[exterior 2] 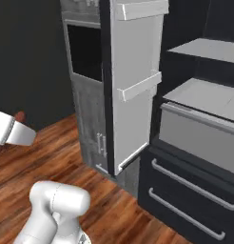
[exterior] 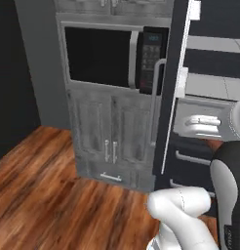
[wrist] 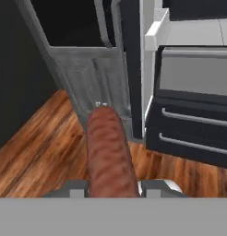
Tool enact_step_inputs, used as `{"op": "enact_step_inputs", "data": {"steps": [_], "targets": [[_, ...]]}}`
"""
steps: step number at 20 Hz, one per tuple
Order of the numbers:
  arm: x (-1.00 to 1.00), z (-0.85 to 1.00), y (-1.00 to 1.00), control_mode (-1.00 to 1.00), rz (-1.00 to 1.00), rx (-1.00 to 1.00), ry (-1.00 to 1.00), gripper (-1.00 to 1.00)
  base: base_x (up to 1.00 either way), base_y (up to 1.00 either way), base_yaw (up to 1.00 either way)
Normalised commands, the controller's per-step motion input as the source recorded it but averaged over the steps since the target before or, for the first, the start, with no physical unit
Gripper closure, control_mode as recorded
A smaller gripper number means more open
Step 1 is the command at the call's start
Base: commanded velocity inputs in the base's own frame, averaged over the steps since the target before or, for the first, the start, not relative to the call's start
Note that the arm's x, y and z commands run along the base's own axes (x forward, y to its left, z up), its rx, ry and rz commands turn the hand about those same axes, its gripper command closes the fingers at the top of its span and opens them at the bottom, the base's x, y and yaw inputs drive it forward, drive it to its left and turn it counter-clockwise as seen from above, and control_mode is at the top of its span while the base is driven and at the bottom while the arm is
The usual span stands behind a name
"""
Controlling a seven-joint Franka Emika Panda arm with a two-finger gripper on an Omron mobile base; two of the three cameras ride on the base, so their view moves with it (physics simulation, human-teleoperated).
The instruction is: Retrieve the sausage and cheese from the fridge and place them on the cutting board on the counter.
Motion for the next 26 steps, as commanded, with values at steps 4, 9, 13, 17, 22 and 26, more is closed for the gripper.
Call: {"op": "enact_step_inputs", "data": {"steps": [4, 9, 13, 17, 22, 26], "targets": [[0.00, 0.00, 0.00, 1.00, 0.00, 0.00, 0.00, 1.00, -0.54, 0.52, 0.97], [0.00, 0.00, 0.00, 1.00, 0.00, 0.00, 0.00, 1.00, -0.30, 0.21, 1.00], [0.00, 0.00, 0.00, 1.00, 0.00, 0.00, 0.00, 1.00, -0.06, 0.05, 1.00], [0.00, 0.00, 0.00, 1.00, 0.00, 0.00, 0.00, 1.00, -0.06, 0.00, 1.00], [0.00, 0.00, 0.00, 1.00, 0.00, 0.00, 0.00, 1.00, 0.24, 0.08, 0.81], [0.00, 0.00, 0.00, 1.00, 0.00, 0.00, 0.00, 1.00, 1.00, -0.10, 0.59]]}}
